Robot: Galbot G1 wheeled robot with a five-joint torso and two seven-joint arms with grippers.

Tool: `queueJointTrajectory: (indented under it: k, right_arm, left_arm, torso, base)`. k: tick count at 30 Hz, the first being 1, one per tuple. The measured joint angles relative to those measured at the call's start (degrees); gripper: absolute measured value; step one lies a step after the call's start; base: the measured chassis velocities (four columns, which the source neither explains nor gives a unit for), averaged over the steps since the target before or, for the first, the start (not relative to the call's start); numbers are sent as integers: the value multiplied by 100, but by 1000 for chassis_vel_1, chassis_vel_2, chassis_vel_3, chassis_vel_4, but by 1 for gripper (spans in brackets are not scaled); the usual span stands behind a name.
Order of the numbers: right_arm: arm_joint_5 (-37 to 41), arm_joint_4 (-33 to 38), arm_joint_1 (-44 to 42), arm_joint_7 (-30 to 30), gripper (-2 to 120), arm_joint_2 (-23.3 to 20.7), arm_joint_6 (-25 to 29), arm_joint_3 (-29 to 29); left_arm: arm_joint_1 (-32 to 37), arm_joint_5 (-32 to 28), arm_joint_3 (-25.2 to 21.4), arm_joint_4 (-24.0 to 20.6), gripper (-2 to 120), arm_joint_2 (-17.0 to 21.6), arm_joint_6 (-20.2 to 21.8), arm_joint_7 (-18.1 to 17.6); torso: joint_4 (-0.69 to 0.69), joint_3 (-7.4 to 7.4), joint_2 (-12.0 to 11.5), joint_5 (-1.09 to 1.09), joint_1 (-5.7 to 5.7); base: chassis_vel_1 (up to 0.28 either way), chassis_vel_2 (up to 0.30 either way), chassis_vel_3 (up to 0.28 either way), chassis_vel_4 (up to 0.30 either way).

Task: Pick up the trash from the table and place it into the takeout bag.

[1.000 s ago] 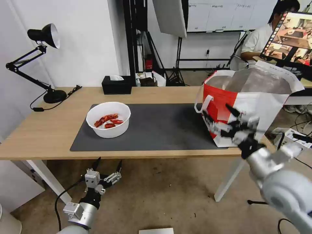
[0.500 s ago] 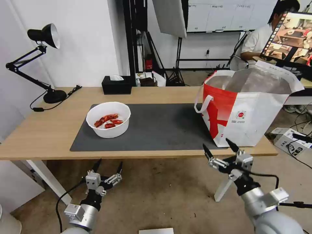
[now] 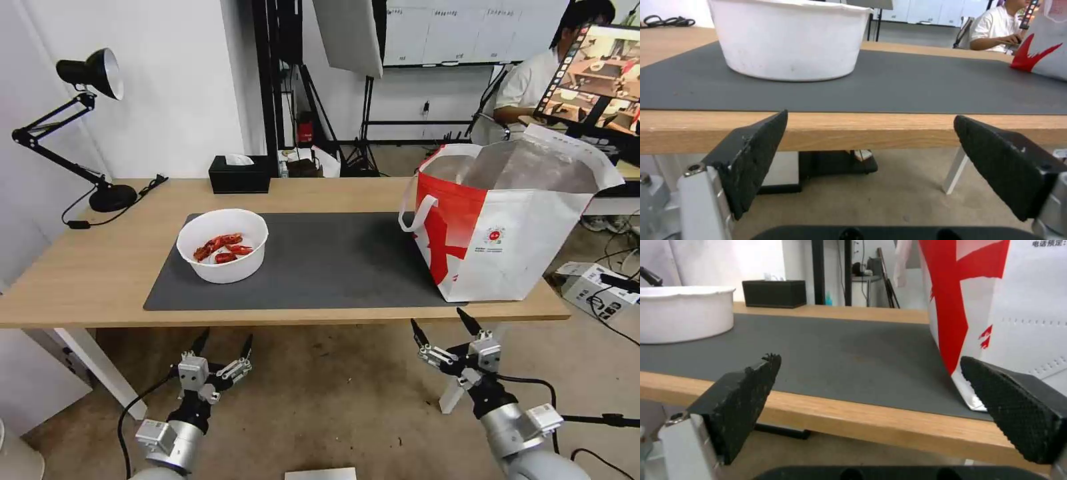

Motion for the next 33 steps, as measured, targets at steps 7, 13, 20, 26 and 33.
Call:
queueJointTrajectory:
  k: [7, 13, 20, 26, 33]
  right_arm:
    - [-91, -13, -31, 63, 100, 69, 19, -45]
    - [-64, 0, -67, 111, 100, 116, 18, -69]
    - [-84, 0, -147, 125, 100, 180, 14, -98]
    - [-114, 45, -184, 163, 100, 185, -8, -102]
    - [-116, 52, -184, 169, 100, 182, -16, -103]
  left_arm:
    - [28, -6, -34, -25, 100, 10, -4, 3]
    - [39, -6, -39, -42, 100, 12, -4, 4]
    - [45, -6, -32, -49, 100, 12, -4, 4]
    - [28, -3, -21, -69, 100, 21, -4, 4]
    - [-20, -62, -87, -171, 100, 99, 33, 0]
  torso:
    - [0, 0, 0, 0, 0]
    - [0, 0, 0, 0, 0]
    - [0, 0, 0, 0, 0]
    - [0, 0, 0, 0, 0]
    - [0, 0, 0, 0, 0]
  base:
    - [0, 0, 0, 0]
    - [0, 0, 0, 0]
    - [0, 0, 0, 0]
    - [0, 0, 0, 0]
    - [0, 0, 0, 0]
